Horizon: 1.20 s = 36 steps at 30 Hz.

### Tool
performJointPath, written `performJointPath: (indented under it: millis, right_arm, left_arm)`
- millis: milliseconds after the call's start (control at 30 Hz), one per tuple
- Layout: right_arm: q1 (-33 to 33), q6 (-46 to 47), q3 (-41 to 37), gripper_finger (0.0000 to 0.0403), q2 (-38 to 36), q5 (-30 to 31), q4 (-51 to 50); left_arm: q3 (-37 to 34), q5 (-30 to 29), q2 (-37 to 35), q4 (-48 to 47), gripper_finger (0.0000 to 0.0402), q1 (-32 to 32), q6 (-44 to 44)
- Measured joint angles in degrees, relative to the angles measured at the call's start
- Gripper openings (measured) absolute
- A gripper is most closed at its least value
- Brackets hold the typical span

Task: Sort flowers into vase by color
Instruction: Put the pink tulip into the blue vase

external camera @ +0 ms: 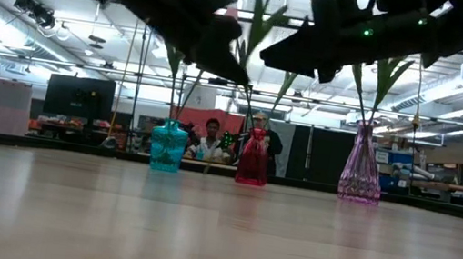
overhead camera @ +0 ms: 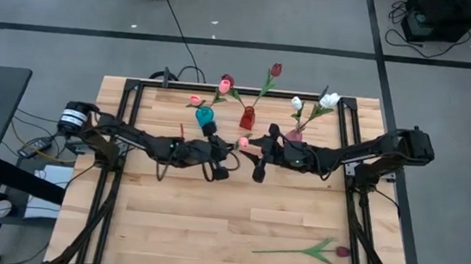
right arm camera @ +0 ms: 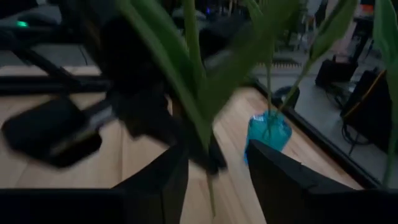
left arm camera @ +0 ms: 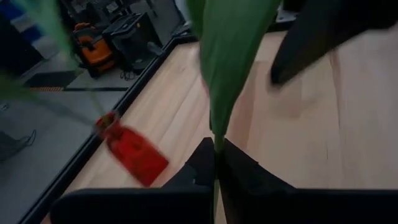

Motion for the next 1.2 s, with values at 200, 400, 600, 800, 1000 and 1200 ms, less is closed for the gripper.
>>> performJointPath:
  millis: [200, 400, 600, 800, 1000, 1200]
  right_arm:
    - [0.14, 1.66, 0.01, 0.0188, -2.52, 0.17, -5.22]
    - [0.06, 1.71, 0.03, 0.0186, -1.72, 0.16, -4.70]
    - [-0.92, 1.76, 0.02, 0.0186, -0.15, 0.17, -3.06]
    - [-0.97, 1.75, -0.02, 0.0185, 0.08, -0.08, -3.00]
    - [-0.96, 1.68, -0.02, 0.0185, 0.08, -0.07, -3.00]
    - [-0.96, 1.68, -0.02, 0.0185, 0.08, -0.08, -2.01]
  left_arm:
    - [-9.86, -1.02, -11.44, 6.46, 0.0010, -0.04, -1.16]
    - [-18.08, -3.75, -24.17, 8.31, 0.0012, -0.44, -2.66]
    - [-23.28, -6.19, -32.04, 9.74, 0.0013, -1.89, 1.47]
    - [-25.48, -9.05, -35.87, 8.57, 0.0013, -3.50, 2.93]
    - [-27.77, -10.73, -42.90, 7.35, 0.0014, -2.72, 0.79]
    - [-28.33, -17.55, -45.51, 9.35, 0.0014, 0.24, 4.05]
